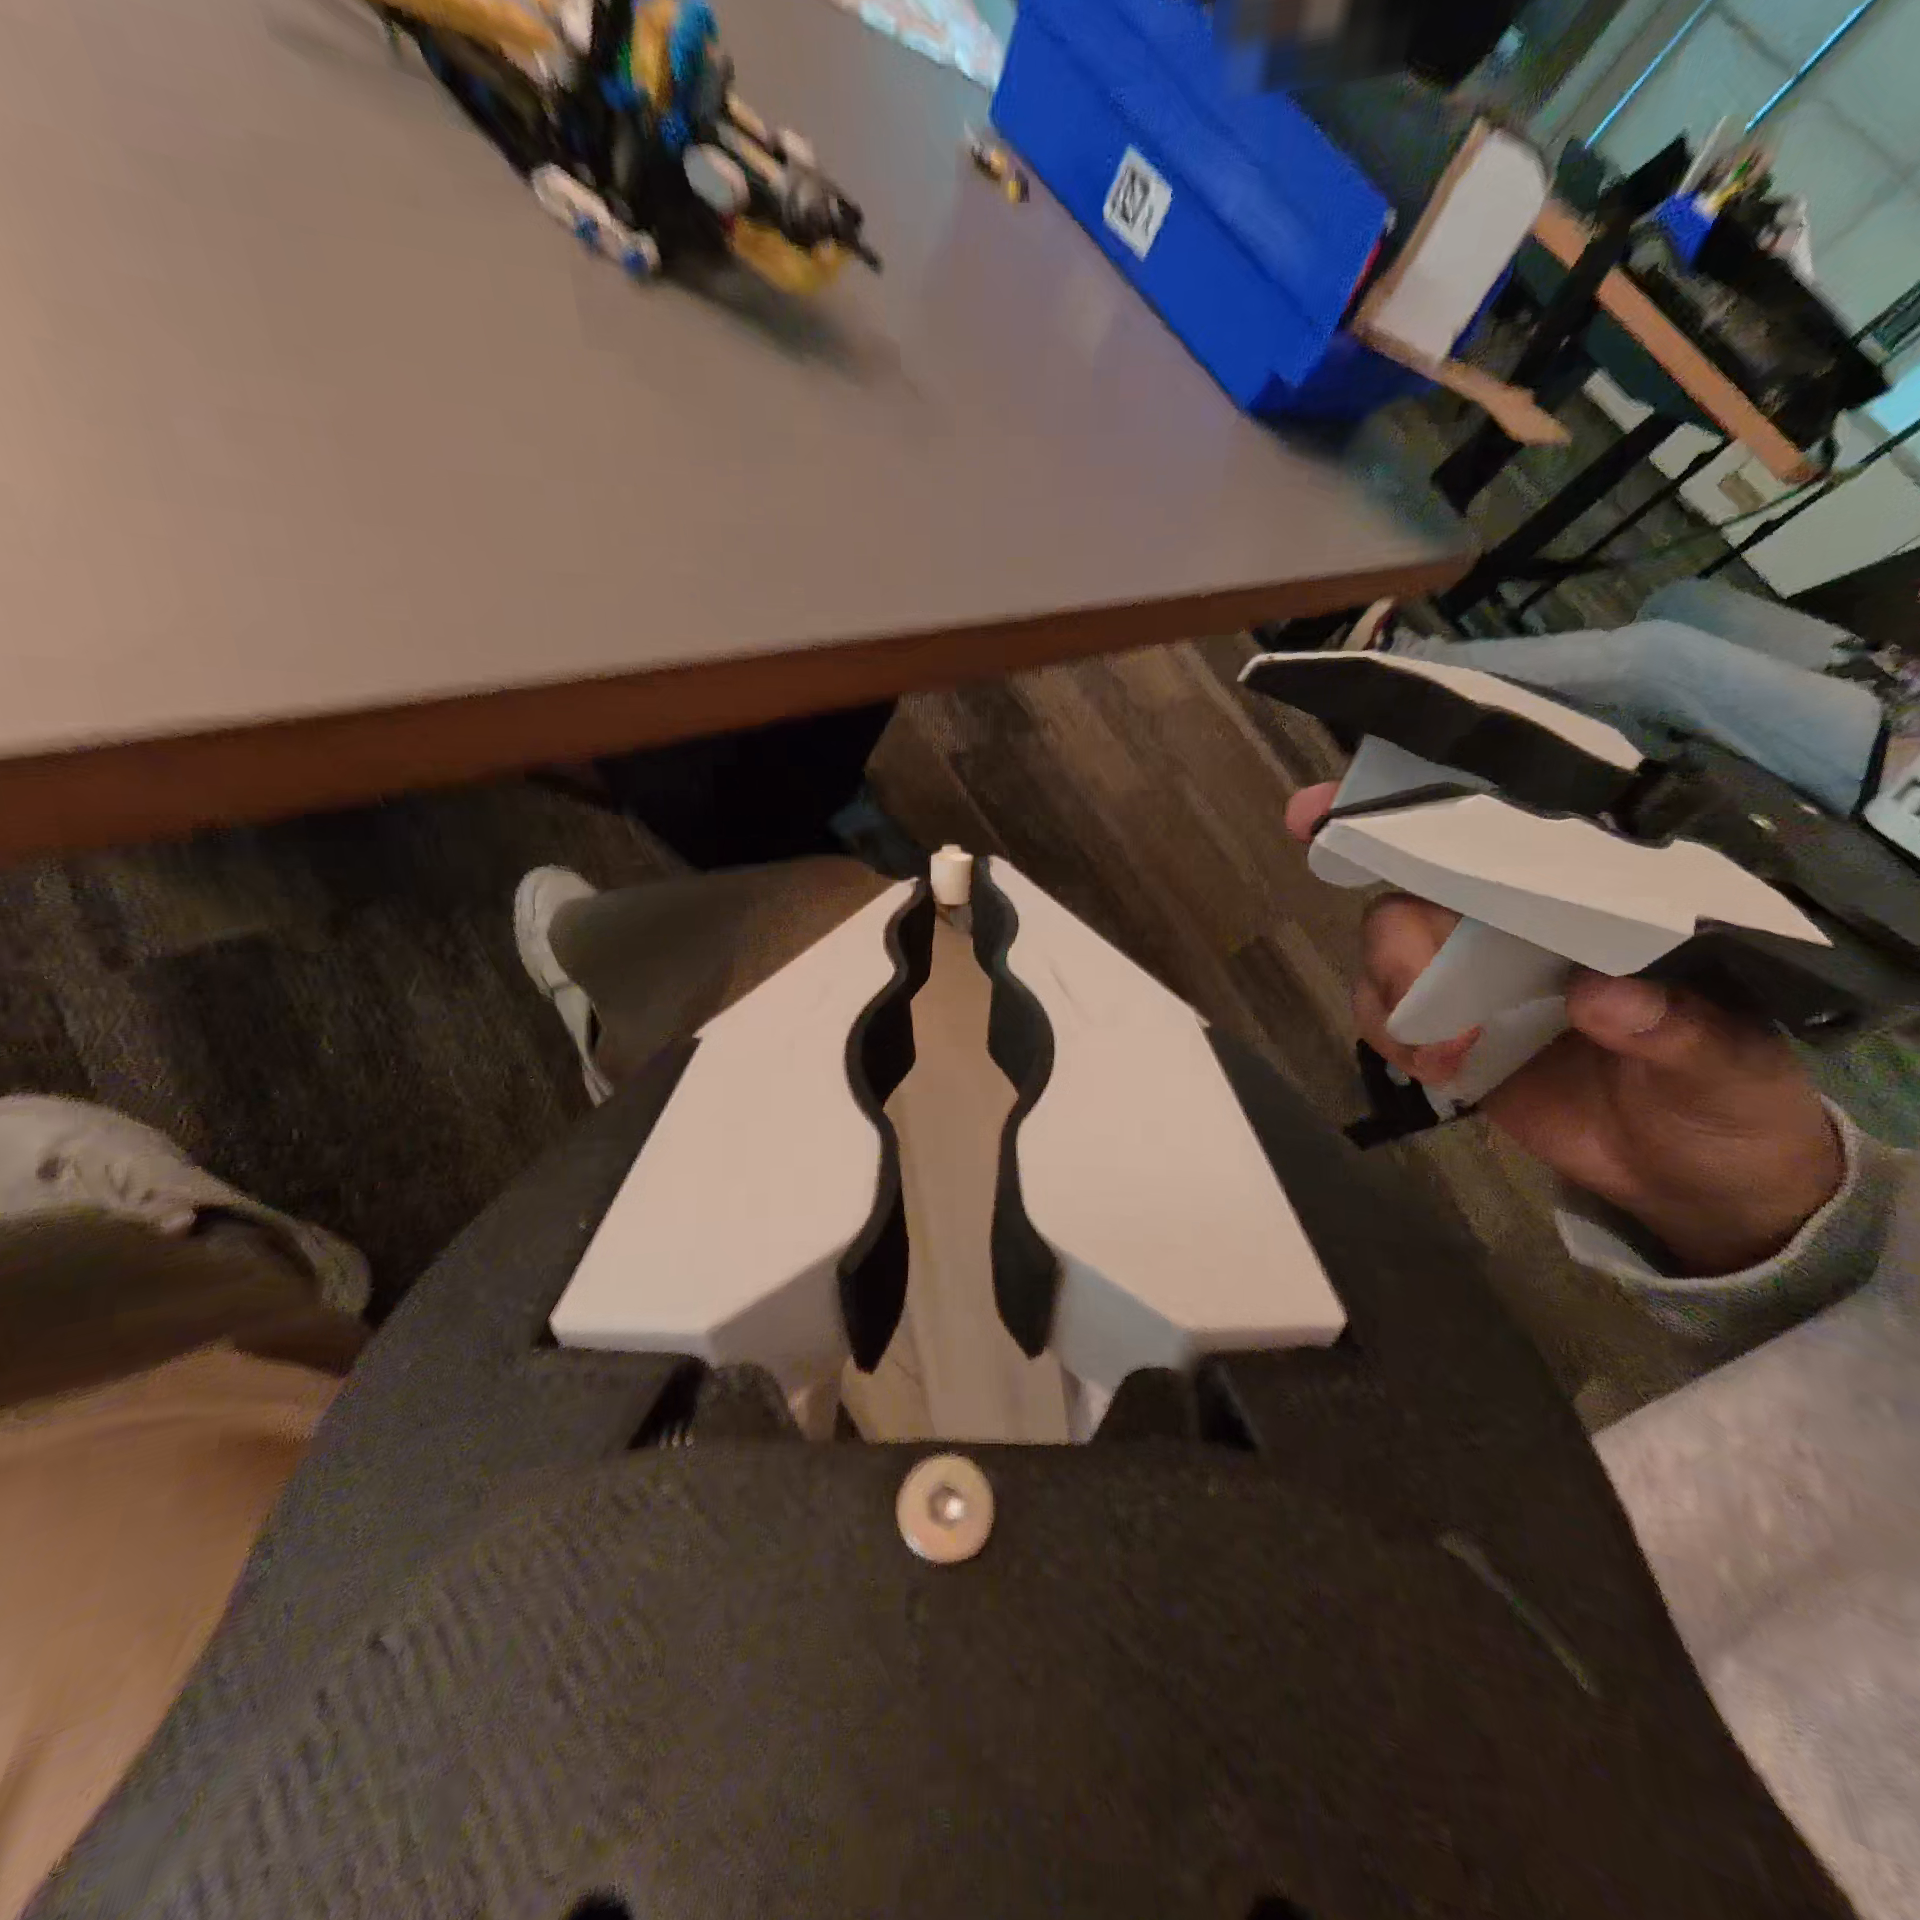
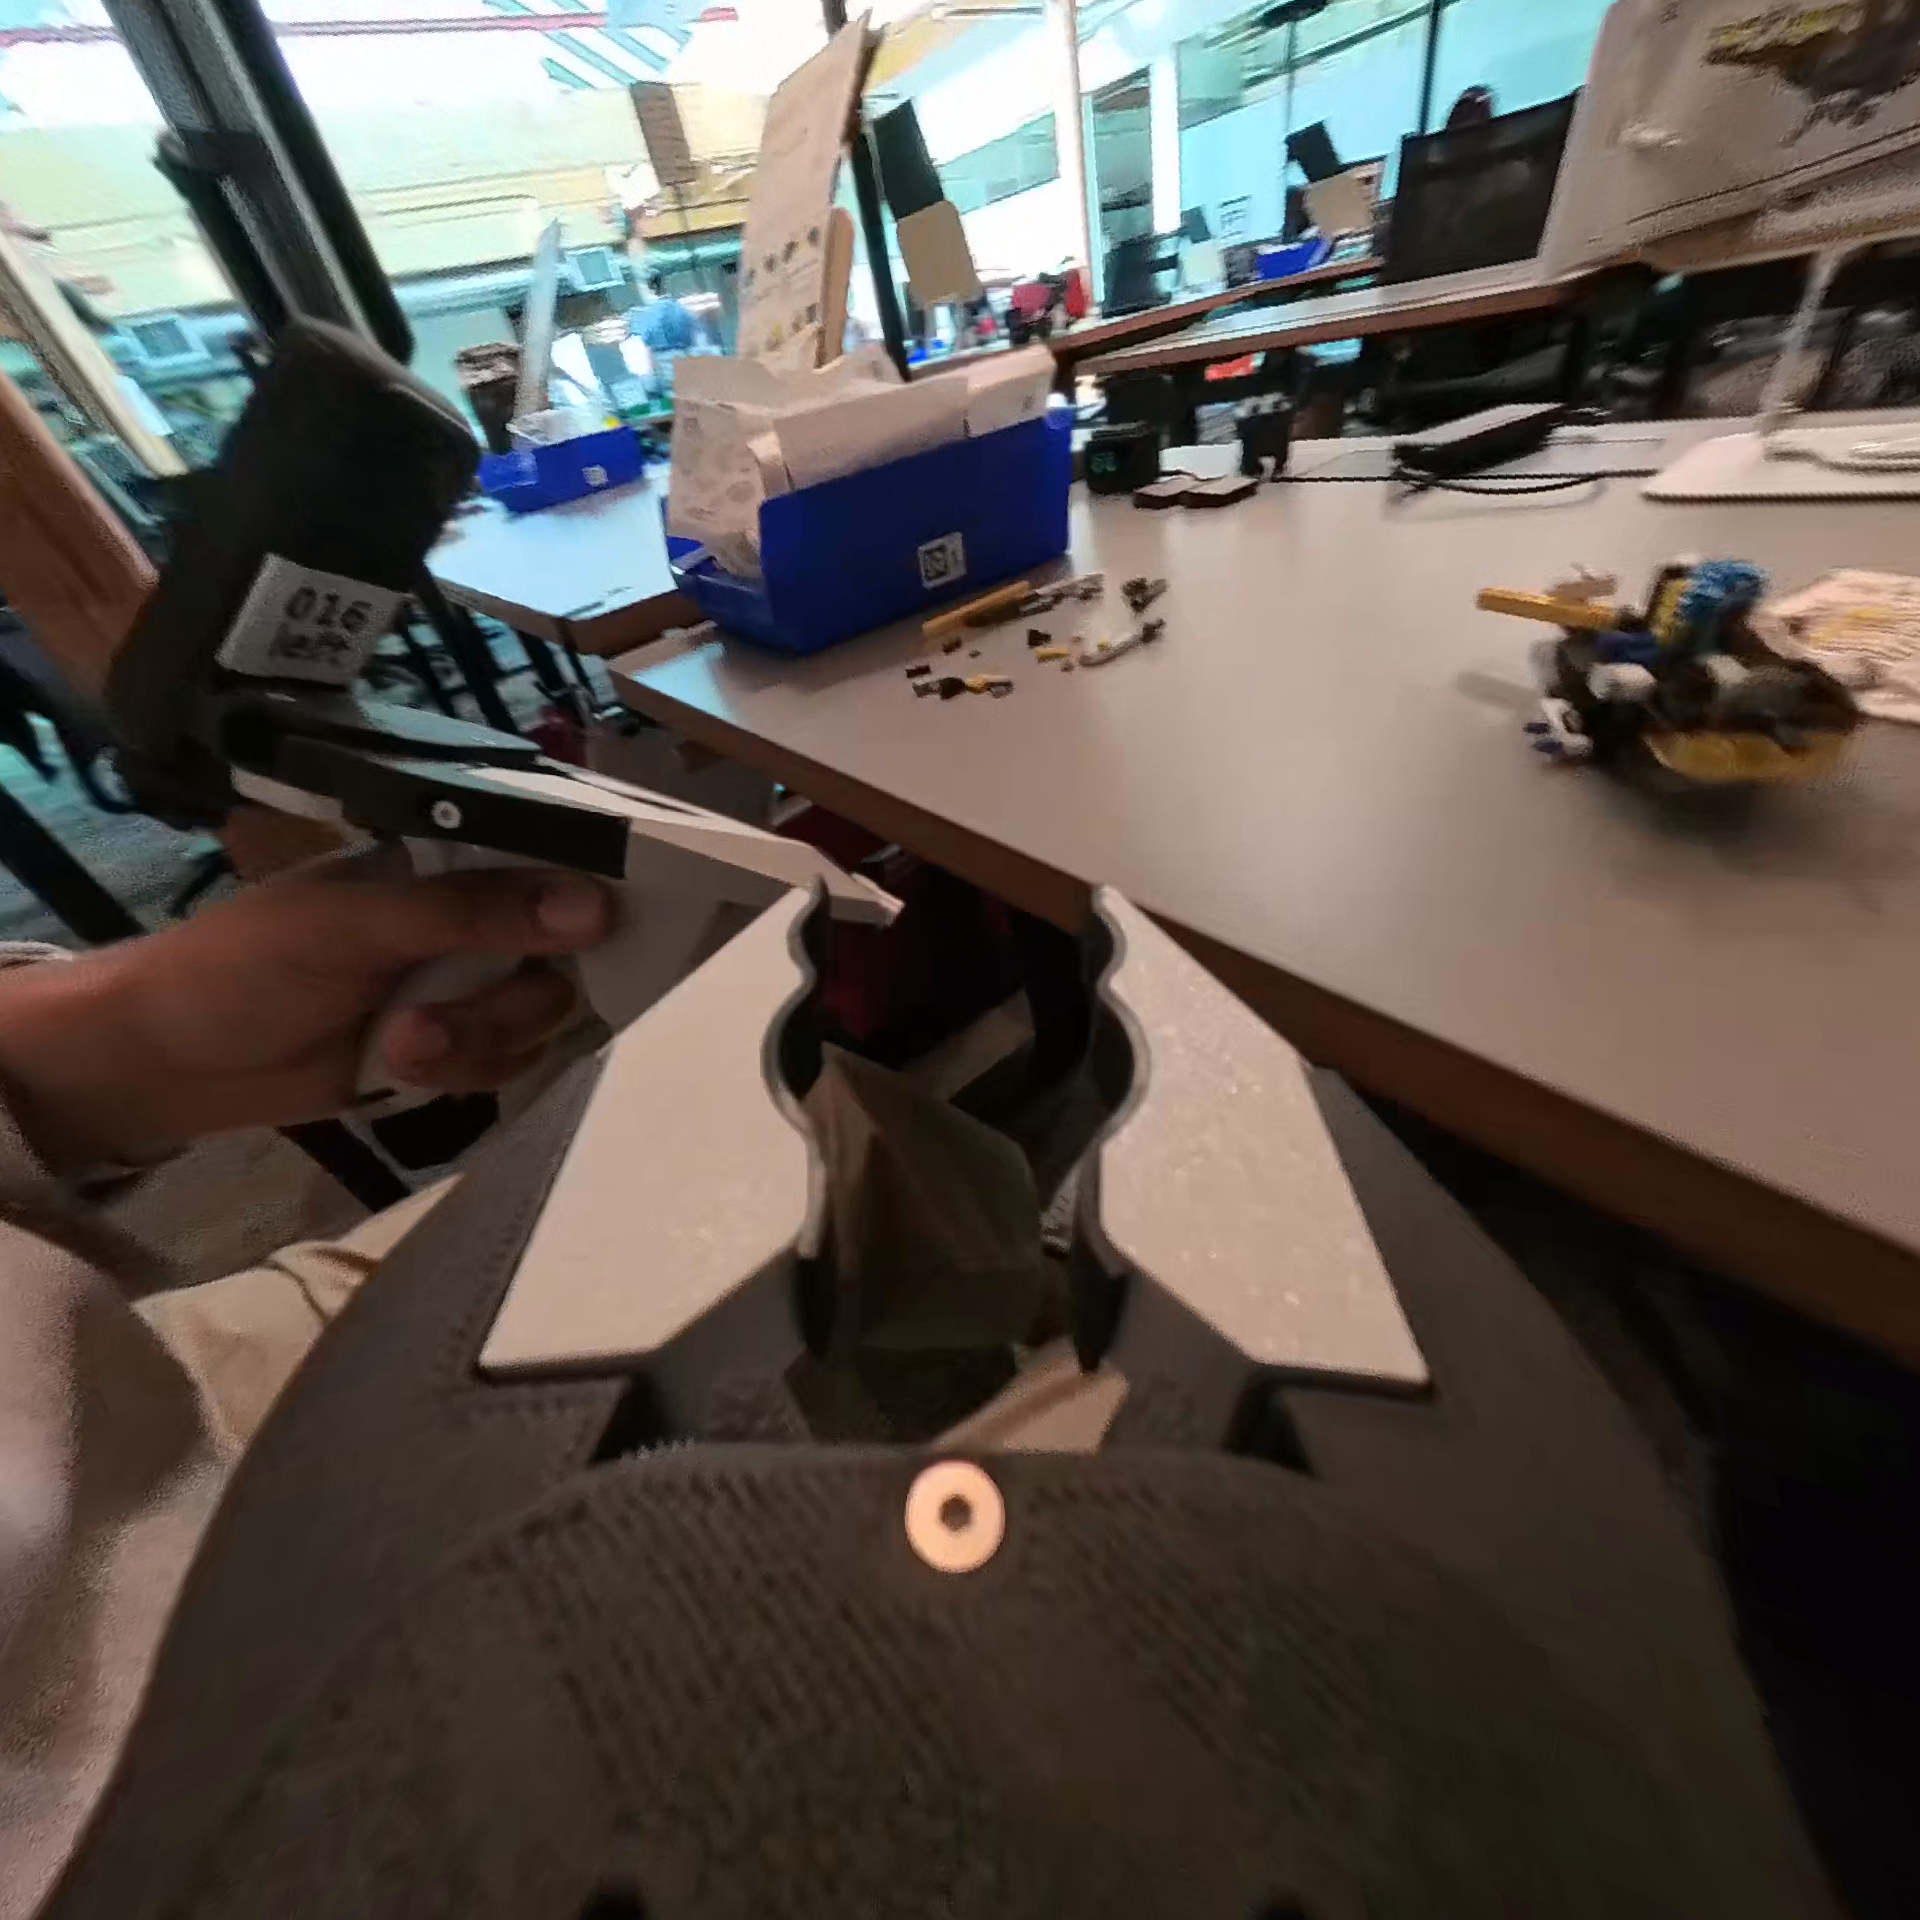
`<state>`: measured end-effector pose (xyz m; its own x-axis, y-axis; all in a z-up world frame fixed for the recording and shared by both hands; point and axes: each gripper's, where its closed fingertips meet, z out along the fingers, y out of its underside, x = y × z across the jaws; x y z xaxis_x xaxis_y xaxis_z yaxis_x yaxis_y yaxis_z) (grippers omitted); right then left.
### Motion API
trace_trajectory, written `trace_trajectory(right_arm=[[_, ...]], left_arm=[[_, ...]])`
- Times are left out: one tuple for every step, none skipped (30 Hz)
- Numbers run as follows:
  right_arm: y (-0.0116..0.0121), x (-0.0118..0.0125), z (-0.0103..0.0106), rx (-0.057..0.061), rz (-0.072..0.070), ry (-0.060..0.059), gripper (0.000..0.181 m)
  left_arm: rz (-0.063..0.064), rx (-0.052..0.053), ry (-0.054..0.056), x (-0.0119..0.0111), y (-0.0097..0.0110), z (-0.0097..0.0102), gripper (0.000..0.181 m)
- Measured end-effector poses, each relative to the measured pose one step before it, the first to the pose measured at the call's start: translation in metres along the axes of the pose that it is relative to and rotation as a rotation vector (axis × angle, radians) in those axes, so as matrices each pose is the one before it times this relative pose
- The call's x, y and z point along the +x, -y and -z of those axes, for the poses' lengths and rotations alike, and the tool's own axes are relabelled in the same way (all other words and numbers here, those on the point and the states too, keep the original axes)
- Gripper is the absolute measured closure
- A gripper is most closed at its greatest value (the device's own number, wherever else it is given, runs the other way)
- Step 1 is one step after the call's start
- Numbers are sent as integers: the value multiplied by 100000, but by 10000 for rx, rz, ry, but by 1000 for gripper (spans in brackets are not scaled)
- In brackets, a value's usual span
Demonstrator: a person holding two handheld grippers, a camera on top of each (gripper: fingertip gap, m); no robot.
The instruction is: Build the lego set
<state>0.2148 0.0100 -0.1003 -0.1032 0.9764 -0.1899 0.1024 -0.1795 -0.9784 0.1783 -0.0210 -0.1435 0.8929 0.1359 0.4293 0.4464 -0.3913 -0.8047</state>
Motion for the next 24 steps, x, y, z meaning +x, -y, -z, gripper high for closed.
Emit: trace_trajectory(right_arm=[[783, 370, -923, 52, -249, 205, 132], [780, 411, -756, 172, -285, 75, 131], [700, 300, -665, 219, -215, 61, 130], [477, 264, -615, 160, -52, 23, 130], [186, 407, -656, 6, 129, -95, 131], [4, 520, -709, -157, 253, -174, 132], [50, 474, -749, -205, 286, -140, 133], [282, 426, -797, -151, 203, -119, 134], [501, 404, -838, -97, 69, -86, 135], [644, 186, -873, -76, -34, 70, 134], [686, -26, -886, -74, -89, 224, 133], [686, -76, -854, -40, -96, 255, 132], [654, 34, -805, 9, -82, 172, 132], [600, 128, -738, 43, -77, 102, 132], [500, 156, -676, 34, -58, 70, 132], [430, 156, -629, 18, -14, 51, 132], [384, 167, -580, 4, 21, 24, 132], [370, 162, -542, -7, 71, 5, 132], [365, 121, -496, 5, 119, 4, 132], [372, 89, -469, 17, 123, 13, 132], [365, 54, -430, 16, 106, 28, 132], [335, 16, -398, 21, 98, 47, 132], [292, 43, -330, 26, 70, 42, 132], [241, 83, -261, 23, 39, 39, 132]], left_arm=[[0, 236, -139, -489, 1119, -209, 175], [7, 171, -140, -453, 1007, -222, 174], [-18, 68, -101, -484, 816, -212, 174], [-76, 13, -62, -516, 671, -190, 175], [-141, 31, 11, -615, 610, -129, 174], [-168, 39, 95, -768, 565, -91, 174], [-128, 35, 114, -834, 541, -92, 175], [-38, 59, 49, -765, 577, -58, 175], [42, 117, -33, -653, 669, -42, 175], [81, 153, -73, -581, 736, -25, 175], [80, 146, -57, -582, 724, -23, 175], [45, 158, -21, -605, 729, -16, 174], [5, 166, -11, -563, 725, -15, 174], [-9, 149, -15, -505, 697, -17, 174], [-8, 159, -29, -433, 701, 2, 174], [32, 215, -68, -317, 803, 28, 174], [91, 249, -147, -157, 893, 28, 174], [84, 222, -181, -53, 861, -18, 174], [25, 149, -142, -69, 736, -88, 174], [-52, 93, -103, -69, 609, -149, 174], [-121, 86, -66, -56, 564, -160, 174], [-145, 92, -42, -31, 532, -171, 174], [-104, 97, -50, 57, 509, -151, 174], [-45, 78, -123, 241, 484, -141, 175]])
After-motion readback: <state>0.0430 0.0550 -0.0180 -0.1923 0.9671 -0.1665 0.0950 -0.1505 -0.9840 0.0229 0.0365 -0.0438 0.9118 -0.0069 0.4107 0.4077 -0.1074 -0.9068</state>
